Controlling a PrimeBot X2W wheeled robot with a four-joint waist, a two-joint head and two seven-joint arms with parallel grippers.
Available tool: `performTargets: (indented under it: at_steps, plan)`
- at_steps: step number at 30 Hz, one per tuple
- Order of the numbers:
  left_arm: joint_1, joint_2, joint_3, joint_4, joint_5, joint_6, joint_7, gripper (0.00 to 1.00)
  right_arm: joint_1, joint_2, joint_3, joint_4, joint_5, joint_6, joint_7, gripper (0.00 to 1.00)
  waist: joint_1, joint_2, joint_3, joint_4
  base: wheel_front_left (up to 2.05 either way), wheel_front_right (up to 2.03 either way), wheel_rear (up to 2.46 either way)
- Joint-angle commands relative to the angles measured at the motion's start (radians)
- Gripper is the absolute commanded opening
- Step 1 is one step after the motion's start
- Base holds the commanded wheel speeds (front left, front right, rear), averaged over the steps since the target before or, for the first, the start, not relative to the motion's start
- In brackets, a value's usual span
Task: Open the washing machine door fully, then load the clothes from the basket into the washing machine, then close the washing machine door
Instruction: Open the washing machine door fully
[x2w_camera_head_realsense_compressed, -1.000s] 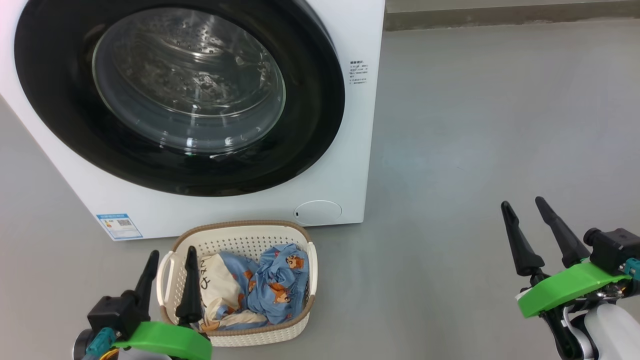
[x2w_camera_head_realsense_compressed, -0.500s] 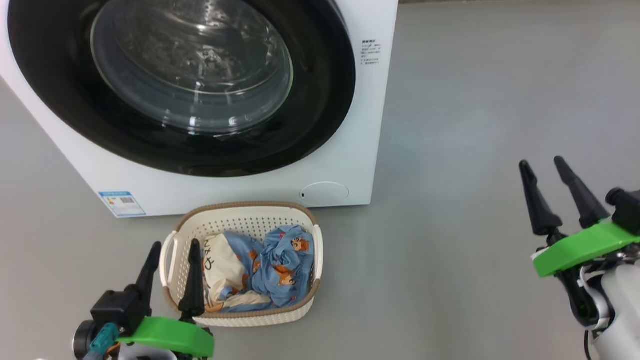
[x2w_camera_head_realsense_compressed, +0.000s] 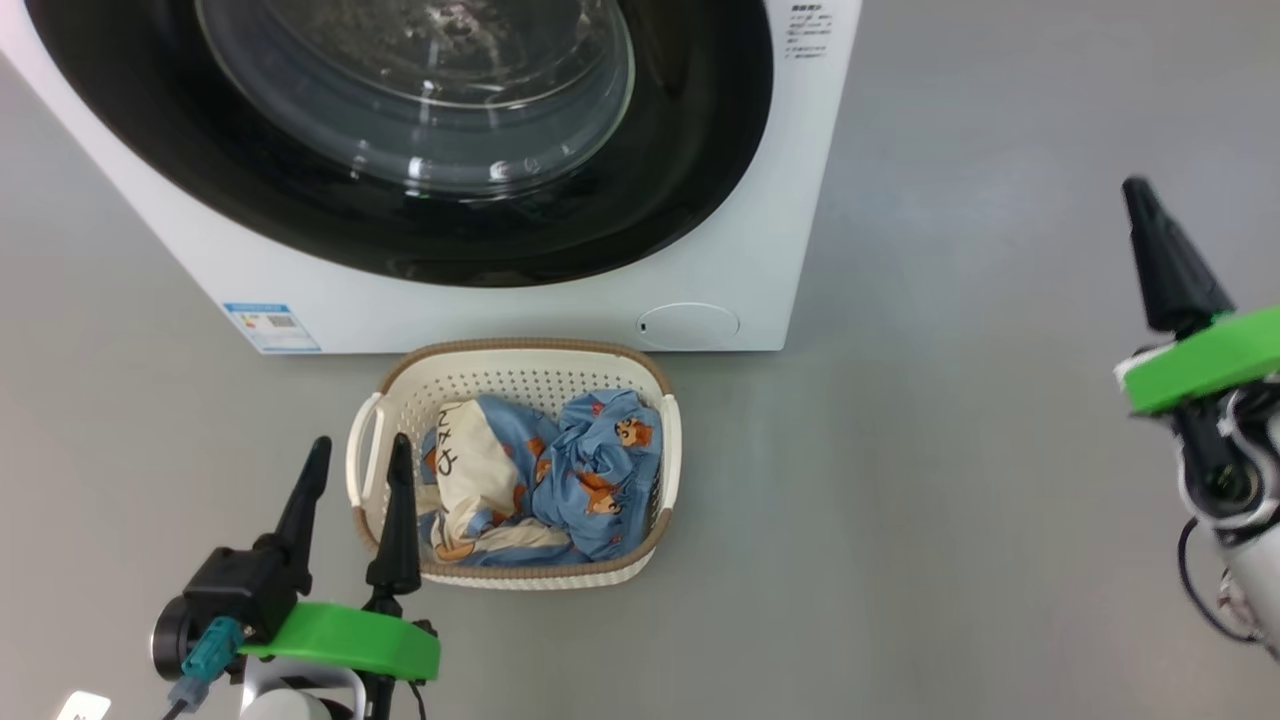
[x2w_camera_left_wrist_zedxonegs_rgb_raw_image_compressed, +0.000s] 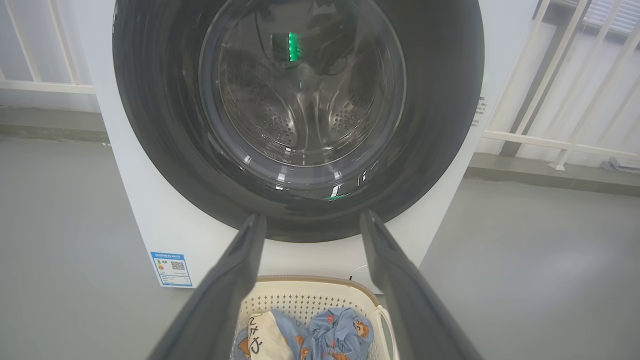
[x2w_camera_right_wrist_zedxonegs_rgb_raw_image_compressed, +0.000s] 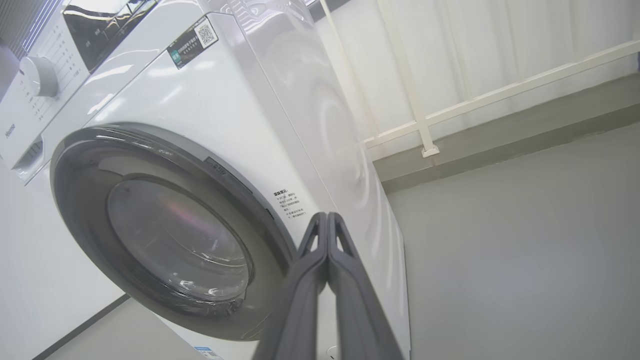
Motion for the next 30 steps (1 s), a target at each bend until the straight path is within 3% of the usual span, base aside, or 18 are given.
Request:
performTargets:
  at_steps: [1, 4, 15, 30]
  plan:
    - [-0.035, 0.010, 0.024, -0.033, 0.006, 0.006, -0.009, 1.00, -0.035, -0.033, 0.019, -0.020, 0.037, 0.006, 0.008, 0.00, -0.0001, 0.0000, 0.022, 0.022, 0.00, 0.00, 0.00]
    - [-0.042, 0.010, 0.019, -0.039, 0.008, 0.009, -0.009, 1.00, -0.093, -0.074, 0.047, -0.017, 0.108, 0.006, 0.019, 0.00, -0.0001, 0.0000, 0.037, 0.038, 0.00, 0.00, 0.00]
    - [-0.059, 0.010, -0.010, -0.098, -0.037, 0.025, -0.009, 1.00, -0.268, -0.107, 0.032, 0.011, 0.456, 0.006, 0.139, 0.00, -0.0001, 0.0000, 0.100, 0.084, 0.00, 0.00, 0.00]
    - [-0.088, 0.010, -0.070, -0.165, -0.072, 0.039, -0.009, 1.00, -0.484, -0.084, 0.017, 0.079, 0.626, 0.006, 0.445, 0.00, -0.0001, 0.0000, 0.197, 0.133, 0.00, 0.00, 0.00]
